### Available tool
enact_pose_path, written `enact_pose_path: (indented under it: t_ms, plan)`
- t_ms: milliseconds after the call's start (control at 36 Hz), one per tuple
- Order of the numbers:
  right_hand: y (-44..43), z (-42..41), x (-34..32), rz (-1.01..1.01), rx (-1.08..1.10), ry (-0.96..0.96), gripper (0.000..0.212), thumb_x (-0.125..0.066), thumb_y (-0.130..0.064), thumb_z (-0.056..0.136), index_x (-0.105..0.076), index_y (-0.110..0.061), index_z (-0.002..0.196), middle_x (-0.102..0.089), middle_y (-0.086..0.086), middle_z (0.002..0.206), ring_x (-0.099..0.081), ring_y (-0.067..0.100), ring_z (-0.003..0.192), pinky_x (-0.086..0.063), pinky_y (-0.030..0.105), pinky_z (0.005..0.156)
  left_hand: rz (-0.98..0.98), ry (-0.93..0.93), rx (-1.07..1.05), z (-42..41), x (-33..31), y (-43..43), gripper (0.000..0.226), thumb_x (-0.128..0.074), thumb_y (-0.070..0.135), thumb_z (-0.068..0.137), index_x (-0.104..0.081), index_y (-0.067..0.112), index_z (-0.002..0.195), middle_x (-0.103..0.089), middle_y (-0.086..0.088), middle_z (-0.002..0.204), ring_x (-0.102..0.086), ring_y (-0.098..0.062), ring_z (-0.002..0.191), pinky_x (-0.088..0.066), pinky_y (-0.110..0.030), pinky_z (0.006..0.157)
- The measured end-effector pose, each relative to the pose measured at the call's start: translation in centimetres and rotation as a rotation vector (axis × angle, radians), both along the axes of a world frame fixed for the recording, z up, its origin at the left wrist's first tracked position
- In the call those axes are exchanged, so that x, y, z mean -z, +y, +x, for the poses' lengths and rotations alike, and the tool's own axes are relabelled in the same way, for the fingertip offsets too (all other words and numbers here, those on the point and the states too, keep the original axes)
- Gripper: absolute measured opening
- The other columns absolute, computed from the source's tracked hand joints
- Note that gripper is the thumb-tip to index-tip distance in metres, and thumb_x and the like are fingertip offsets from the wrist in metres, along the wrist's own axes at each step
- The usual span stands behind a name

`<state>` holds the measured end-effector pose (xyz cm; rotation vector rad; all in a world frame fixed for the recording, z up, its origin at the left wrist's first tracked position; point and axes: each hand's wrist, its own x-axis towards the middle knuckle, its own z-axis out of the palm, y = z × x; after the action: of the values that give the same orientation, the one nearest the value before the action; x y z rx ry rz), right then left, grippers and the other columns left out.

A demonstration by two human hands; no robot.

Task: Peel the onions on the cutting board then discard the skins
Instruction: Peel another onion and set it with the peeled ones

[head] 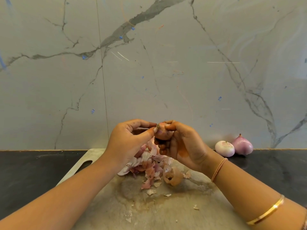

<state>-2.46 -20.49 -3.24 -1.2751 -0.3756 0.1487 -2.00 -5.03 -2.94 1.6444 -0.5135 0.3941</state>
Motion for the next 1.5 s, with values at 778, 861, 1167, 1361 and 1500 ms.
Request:
enact_pose_path:
  t_ms: [778, 861, 1167, 1361, 1500]
  plan:
    - [0.4, 0.2, 0.1, -0.093, 0.106, -0.002, 0.039, -0.049, -0.041, 0.096, -0.056, -0.007, 0.114, -0.056, 0.008, 0.081, -0.048, 0.014, 0.065, -0.046, 0.023, 0.058, 0.164, -0.169, -0.182, 0.0, 0.3, -0.1, 0.022, -0.068, 0.012, 0.083, -0.066, 0.031, 0.072, -0.067, 0.017, 0.065, -0.062, 0.003, 0.062, -0.043, -0.006, 0.053]
    - [0.4, 0.0, 0.1, -0.098, 0.090, 0.000, 0.025, -0.051, -0.031, 0.096, -0.055, -0.008, 0.104, -0.053, 0.005, 0.076, -0.045, 0.012, 0.060, -0.042, 0.022, 0.056, 0.172, -0.180, -0.202, 0.2, 0.3, 0.0, 0.019, -0.069, 0.016, 0.083, -0.066, 0.031, 0.073, -0.066, 0.016, 0.063, -0.062, 0.001, 0.063, -0.045, -0.008, 0.053]
    - [-0.1, -0.5, -0.4, -0.094, 0.053, -0.005, 0.032, -0.060, -0.046, 0.076, -0.059, -0.024, 0.053, -0.054, -0.001, 0.063, -0.046, 0.010, 0.057, -0.043, 0.022, 0.056, 0.154, -0.111, -0.336, 1.4, 0.2, 1.3, 0.014, -0.065, 0.015, 0.086, -0.065, 0.028, 0.081, -0.068, 0.011, 0.081, -0.067, -0.010, 0.072, -0.055, -0.024, 0.064]
    - [0.0, -0.4, -0.3, -0.111, 0.085, 0.027, 0.032, -0.060, -0.049, 0.081, -0.064, -0.021, 0.066, -0.051, 0.000, 0.063, -0.043, 0.009, 0.053, -0.041, 0.020, 0.053, 0.185, -0.166, -0.128, 0.2, -0.2, 0.7, 0.034, -0.062, 0.012, 0.087, -0.061, 0.042, 0.103, -0.062, 0.019, 0.101, -0.061, 0.004, 0.084, -0.050, -0.012, 0.063]
    - [0.0, -0.4, -0.3, -0.150, 0.091, 0.038, 0.037, -0.056, -0.047, 0.087, -0.068, -0.012, 0.087, -0.057, -0.001, 0.062, -0.048, 0.008, 0.051, -0.042, 0.021, 0.054, 0.169, -0.167, -0.052, -0.3, -0.1, 0.3, 0.021, -0.069, 0.017, 0.083, -0.069, 0.036, 0.093, -0.069, 0.012, 0.093, -0.067, -0.003, 0.083, -0.053, -0.015, 0.061]
